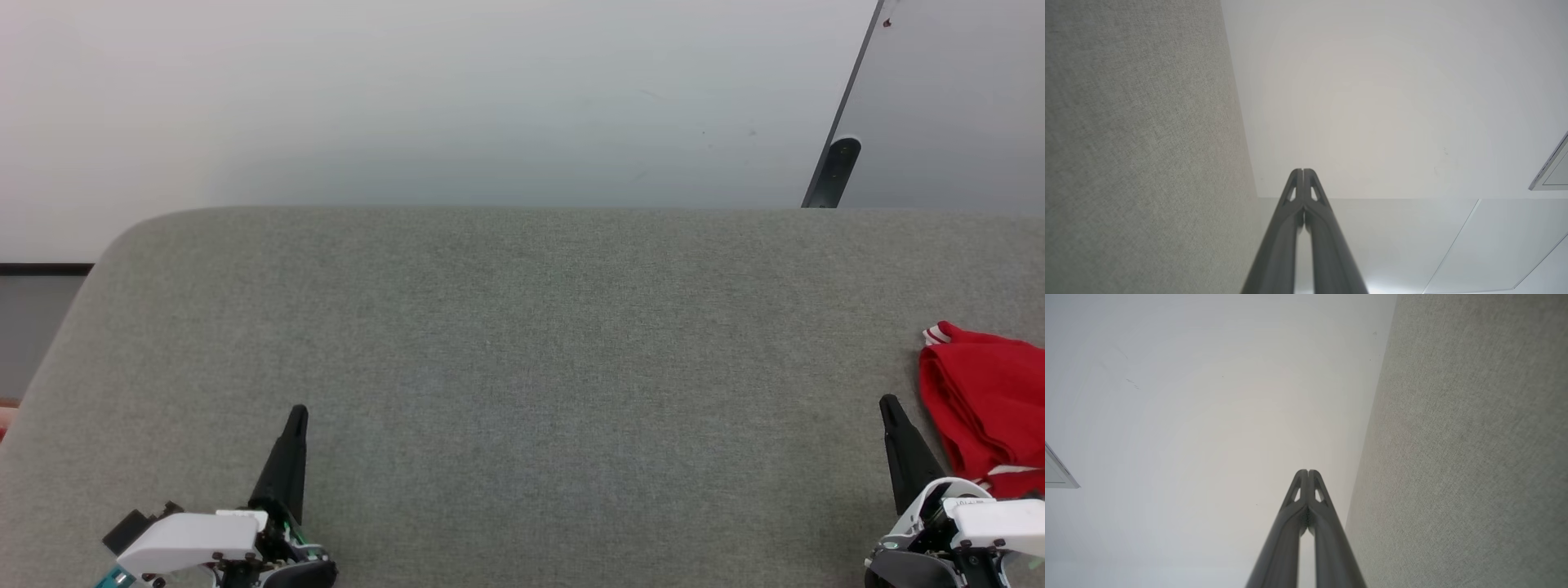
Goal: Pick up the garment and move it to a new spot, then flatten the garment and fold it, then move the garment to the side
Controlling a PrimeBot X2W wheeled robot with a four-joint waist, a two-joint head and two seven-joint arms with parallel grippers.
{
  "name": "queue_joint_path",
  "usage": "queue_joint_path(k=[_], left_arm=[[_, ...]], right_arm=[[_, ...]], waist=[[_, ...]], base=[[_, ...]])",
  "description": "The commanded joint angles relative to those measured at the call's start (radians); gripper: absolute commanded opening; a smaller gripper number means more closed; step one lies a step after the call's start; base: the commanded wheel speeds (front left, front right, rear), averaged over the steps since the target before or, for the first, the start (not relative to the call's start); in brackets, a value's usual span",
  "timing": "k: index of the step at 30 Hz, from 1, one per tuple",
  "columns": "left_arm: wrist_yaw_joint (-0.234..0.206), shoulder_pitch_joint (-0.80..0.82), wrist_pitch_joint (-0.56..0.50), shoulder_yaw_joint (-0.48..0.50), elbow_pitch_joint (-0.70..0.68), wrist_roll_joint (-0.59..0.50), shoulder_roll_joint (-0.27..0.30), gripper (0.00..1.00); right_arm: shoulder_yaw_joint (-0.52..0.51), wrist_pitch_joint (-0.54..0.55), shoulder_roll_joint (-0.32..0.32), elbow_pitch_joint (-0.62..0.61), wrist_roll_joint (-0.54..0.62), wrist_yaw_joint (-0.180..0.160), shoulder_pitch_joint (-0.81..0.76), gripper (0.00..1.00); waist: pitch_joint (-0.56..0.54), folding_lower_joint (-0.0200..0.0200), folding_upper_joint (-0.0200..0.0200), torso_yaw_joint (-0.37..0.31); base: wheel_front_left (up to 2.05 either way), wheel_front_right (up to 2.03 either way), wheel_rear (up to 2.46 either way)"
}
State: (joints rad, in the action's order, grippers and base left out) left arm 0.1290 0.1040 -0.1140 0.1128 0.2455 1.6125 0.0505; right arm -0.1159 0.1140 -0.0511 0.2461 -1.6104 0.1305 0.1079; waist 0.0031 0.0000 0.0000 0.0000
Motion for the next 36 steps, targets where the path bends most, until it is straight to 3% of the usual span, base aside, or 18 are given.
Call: queue_joint_path(k=[1,36], left_arm=[[0.005,0.011,-0.001,0.002,0.002,0.003,-0.001,0.00],[0.005,0.011,-0.003,0.004,0.002,0.001,-0.001,0.00]], right_arm=[[0.004,-0.002,0.004,0.001,-0.004,0.000,0.003,0.00],[0.004,-0.002,0.003,0.000,-0.005,0.000,0.003,0.00]], waist=[[0.000,0.0000,0.0000,0.000],[0.000,0.0000,0.0000,0.000]], base=[[0.00,0.00,0.00],[0.00,0.00,0.00]])
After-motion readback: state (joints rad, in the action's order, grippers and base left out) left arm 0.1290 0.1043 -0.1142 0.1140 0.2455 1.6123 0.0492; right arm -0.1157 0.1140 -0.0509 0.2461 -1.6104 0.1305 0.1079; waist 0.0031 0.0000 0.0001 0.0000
